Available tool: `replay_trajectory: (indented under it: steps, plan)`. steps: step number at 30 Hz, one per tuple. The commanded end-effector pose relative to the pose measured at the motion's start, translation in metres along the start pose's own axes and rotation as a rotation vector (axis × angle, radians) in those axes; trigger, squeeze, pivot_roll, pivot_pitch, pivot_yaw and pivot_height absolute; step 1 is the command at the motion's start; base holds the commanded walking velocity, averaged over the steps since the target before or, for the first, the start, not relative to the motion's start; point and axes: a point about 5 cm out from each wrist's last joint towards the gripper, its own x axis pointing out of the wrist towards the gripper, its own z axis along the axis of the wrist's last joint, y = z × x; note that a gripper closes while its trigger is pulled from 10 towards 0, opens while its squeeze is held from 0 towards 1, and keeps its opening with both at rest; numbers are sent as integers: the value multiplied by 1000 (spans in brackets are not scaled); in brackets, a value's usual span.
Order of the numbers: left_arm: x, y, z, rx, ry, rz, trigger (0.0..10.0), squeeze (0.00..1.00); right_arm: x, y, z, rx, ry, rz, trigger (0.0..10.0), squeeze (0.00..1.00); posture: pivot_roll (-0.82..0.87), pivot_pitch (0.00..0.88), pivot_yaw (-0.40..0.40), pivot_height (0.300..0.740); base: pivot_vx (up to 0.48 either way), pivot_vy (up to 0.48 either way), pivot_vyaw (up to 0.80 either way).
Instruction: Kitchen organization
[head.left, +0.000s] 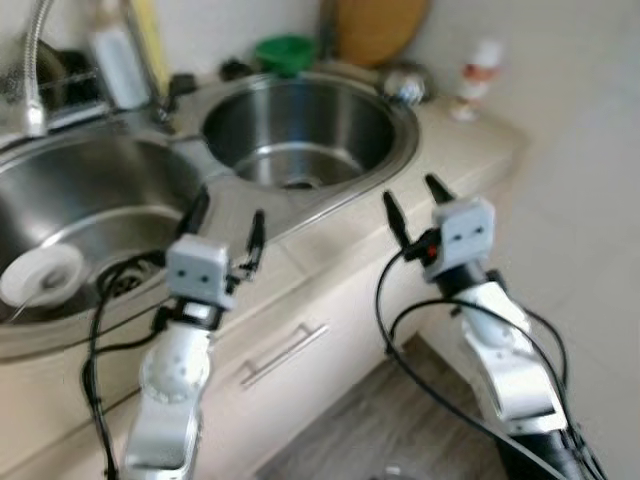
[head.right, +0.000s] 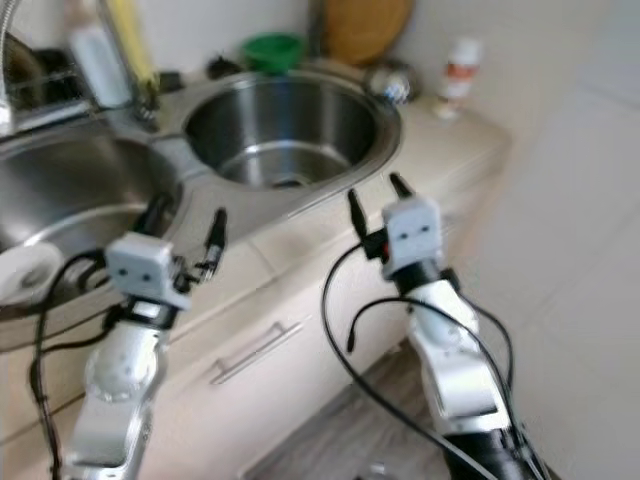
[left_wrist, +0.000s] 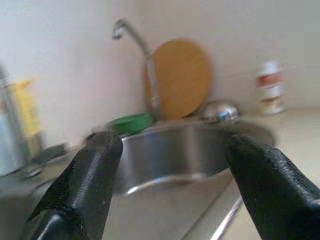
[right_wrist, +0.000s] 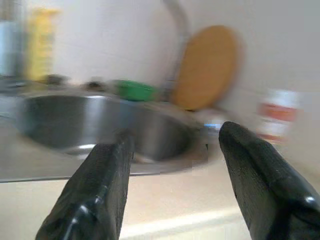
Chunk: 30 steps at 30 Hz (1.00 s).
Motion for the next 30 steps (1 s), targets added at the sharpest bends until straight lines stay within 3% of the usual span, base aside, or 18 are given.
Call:
replay_trajectory:
  steps: [1, 10, 18, 24, 30]
  plan:
    - [-1, 4, 0, 18, -4, 4, 10000, 0, 1, 5, 4, 4, -24, 16, 10000, 0, 29, 10, -16, 740, 0, 0, -800]
    - [-2, 1, -2, 28, 12, -12, 10000, 0, -1, 4, 3, -4, -21, 16, 10000, 0, 29, 3, -20, 740, 0, 0, -800]
    - [-2, 2, -4, 19, 18, -10, 10000, 0, 2, -3, -5, -43, 28, -34, 10000, 0, 29, 1, -16, 740, 0, -458, -800]
    - [-2, 2, -4, 22, 20, -11, 10000, 0, 0, -3, -5, -72, 31, -38, 10000, 0, 26, 10, -13, 740, 0, 0, -785]
    - [-2, 1, -5, 20, 30, -16, 10000, 0, 1, -3, -10, -68, 61, -44, 10000, 0, 26, 15, -13, 740, 0, 0, 0]
